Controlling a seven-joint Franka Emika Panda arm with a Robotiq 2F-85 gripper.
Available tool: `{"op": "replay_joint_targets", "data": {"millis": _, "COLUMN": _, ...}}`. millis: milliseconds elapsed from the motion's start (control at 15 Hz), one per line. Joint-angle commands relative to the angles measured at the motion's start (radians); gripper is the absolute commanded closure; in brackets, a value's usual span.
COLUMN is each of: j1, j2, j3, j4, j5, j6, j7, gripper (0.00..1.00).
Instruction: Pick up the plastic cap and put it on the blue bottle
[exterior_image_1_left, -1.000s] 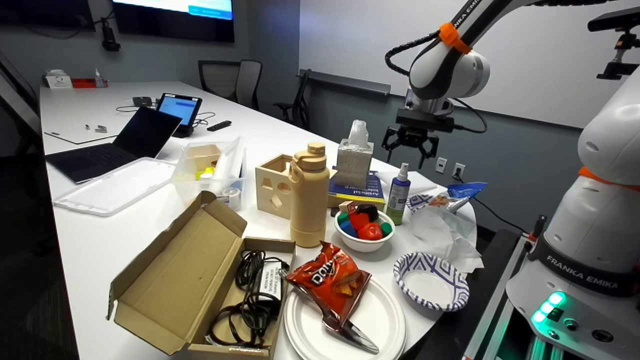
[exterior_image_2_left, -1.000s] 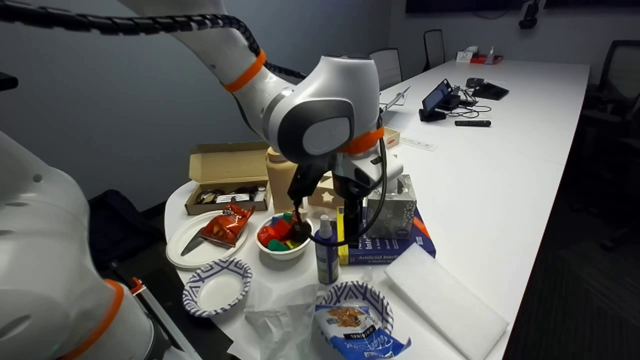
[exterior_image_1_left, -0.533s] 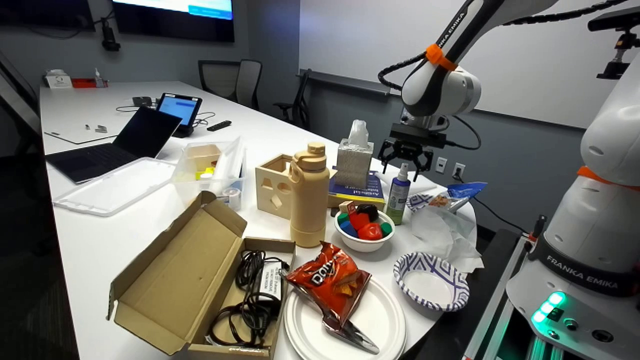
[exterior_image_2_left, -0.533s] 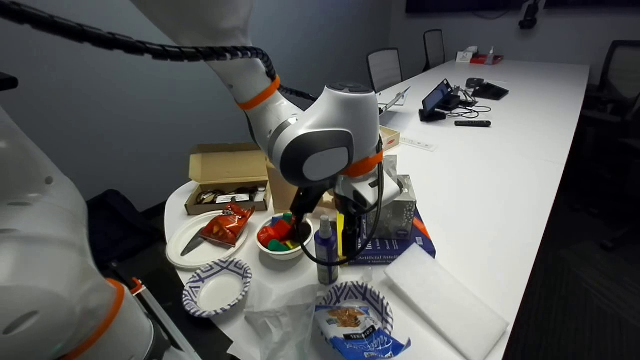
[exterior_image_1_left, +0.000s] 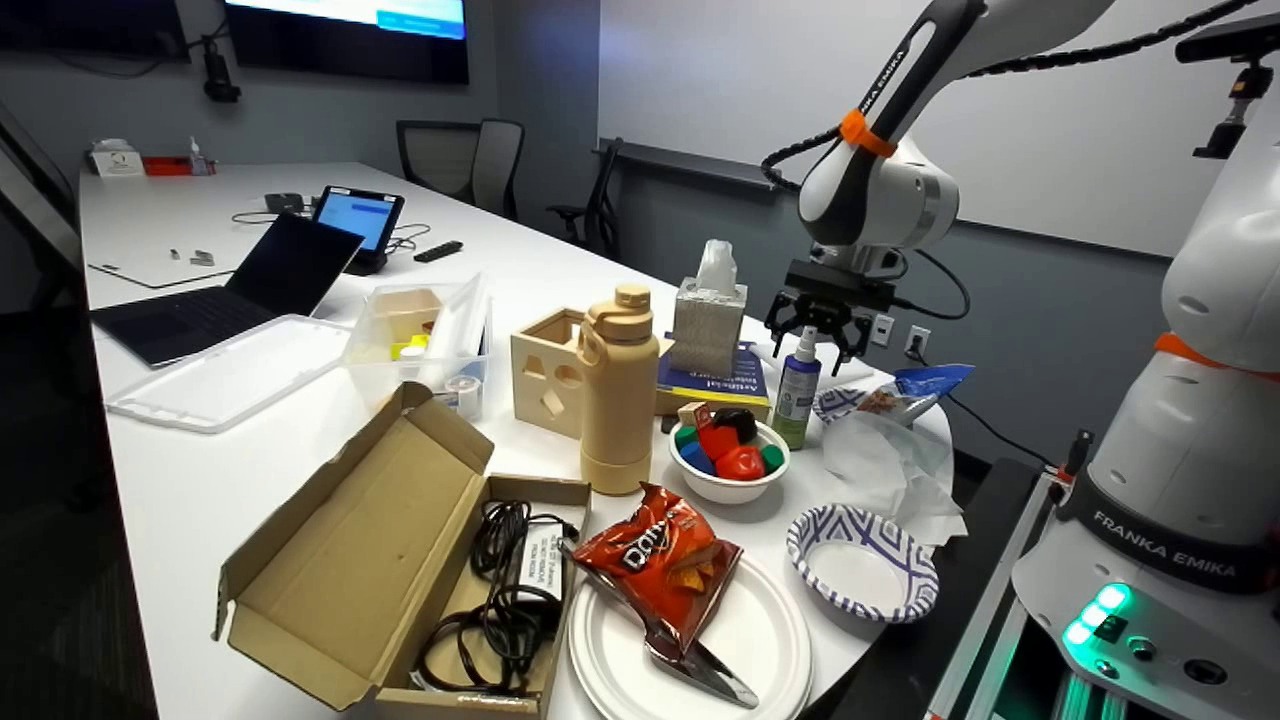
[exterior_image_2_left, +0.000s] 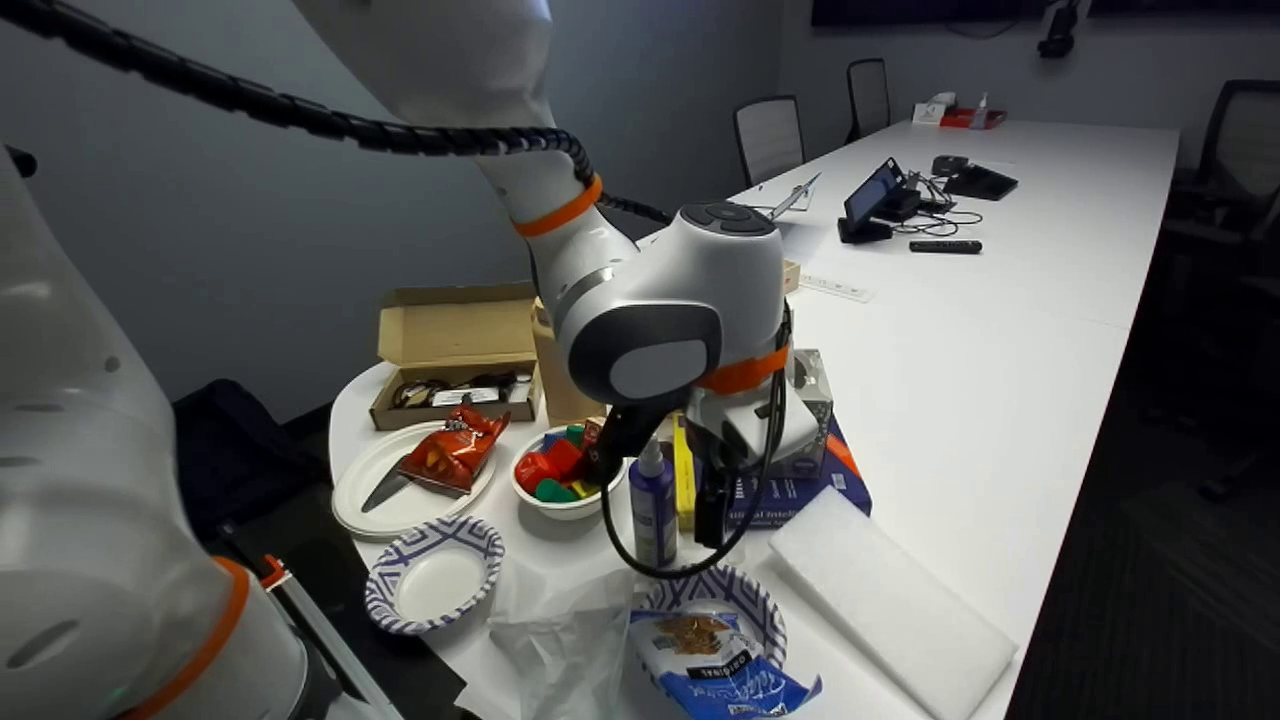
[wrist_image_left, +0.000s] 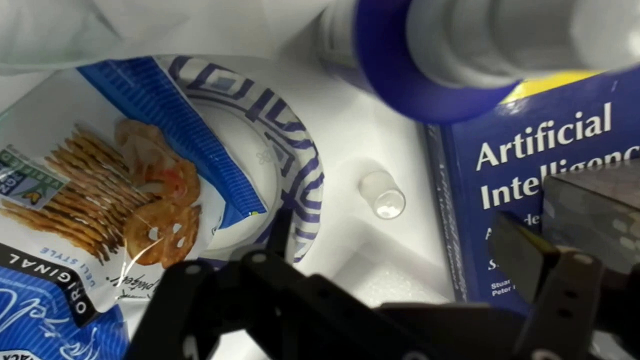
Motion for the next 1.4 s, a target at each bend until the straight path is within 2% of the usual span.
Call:
{"op": "replay_joint_targets", "data": {"millis": 0, "j1": 0.017, "j2": 0.053, "j3": -0.016, "j4": 0.036, "j5": 0.083, "j6": 0.013, "j7": -0.068, "gripper": 0.14}}
{"op": "replay_joint_targets", "data": {"millis": 133, "j1": 0.015, "j2": 0.076, "j3": -0.014, "j4": 0.053, "j5": 0.117, "j6": 0.007, "j7": -0.092, "gripper": 0.12}}
{"op": "replay_joint_targets", "data": {"millis": 200, "j1": 0.015, "j2": 0.084, "j3": -0.013, "j4": 0.059, "j5": 0.131, "j6": 0.006, "j7": -0.100, "gripper": 0.18}}
{"op": "replay_joint_targets", "data": {"millis": 267, "j1": 0.015, "j2": 0.096, "j3": -0.015, "j4": 0.068, "j5": 0.137, "j6": 0.003, "j7": -0.107, "gripper": 0.15}}
{"op": "replay_joint_targets", "data": {"millis": 333, "j1": 0.015, "j2": 0.109, "j3": -0.016, "j4": 0.079, "j5": 0.140, "j6": 0.001, "j7": -0.111, "gripper": 0.21}}
{"op": "replay_joint_targets", "data": {"millis": 467, "j1": 0.015, "j2": 0.133, "j3": -0.018, "j4": 0.094, "j5": 0.148, "j6": -0.003, "j7": -0.115, "gripper": 0.19}}
{"op": "replay_joint_targets", "data": {"millis": 533, "j1": 0.013, "j2": 0.146, "j3": -0.018, "j4": 0.105, "j5": 0.154, "j6": -0.004, "j7": -0.120, "gripper": 0.21}}
{"op": "replay_joint_targets", "data": {"millis": 600, "j1": 0.013, "j2": 0.158, "j3": -0.016, "j4": 0.112, "j5": 0.159, "j6": -0.007, "j7": -0.123, "gripper": 0.33}}
{"op": "replay_joint_targets", "data": {"millis": 800, "j1": 0.013, "j2": 0.194, "j3": -0.016, "j4": 0.139, "j5": 0.163, "j6": -0.011, "j7": -0.125, "gripper": 0.45}}
{"op": "replay_joint_targets", "data": {"millis": 867, "j1": 0.014, "j2": 0.206, "j3": -0.017, "j4": 0.150, "j5": 0.162, "j6": -0.015, "j7": -0.122, "gripper": 0.38}}
{"op": "replay_joint_targets", "data": {"millis": 1067, "j1": 0.018, "j2": 0.239, "j3": -0.020, "j4": 0.181, "j5": 0.154, "j6": -0.024, "j7": -0.115, "gripper": 0.34}}
{"op": "replay_joint_targets", "data": {"millis": 1200, "j1": 0.022, "j2": 0.258, "j3": -0.022, "j4": 0.203, "j5": 0.150, "j6": -0.031, "j7": -0.111, "gripper": 0.32}}
{"op": "replay_joint_targets", "data": {"millis": 1333, "j1": 0.024, "j2": 0.273, "j3": -0.019, "j4": 0.224, "j5": 0.151, "j6": -0.036, "j7": -0.112, "gripper": 0.35}}
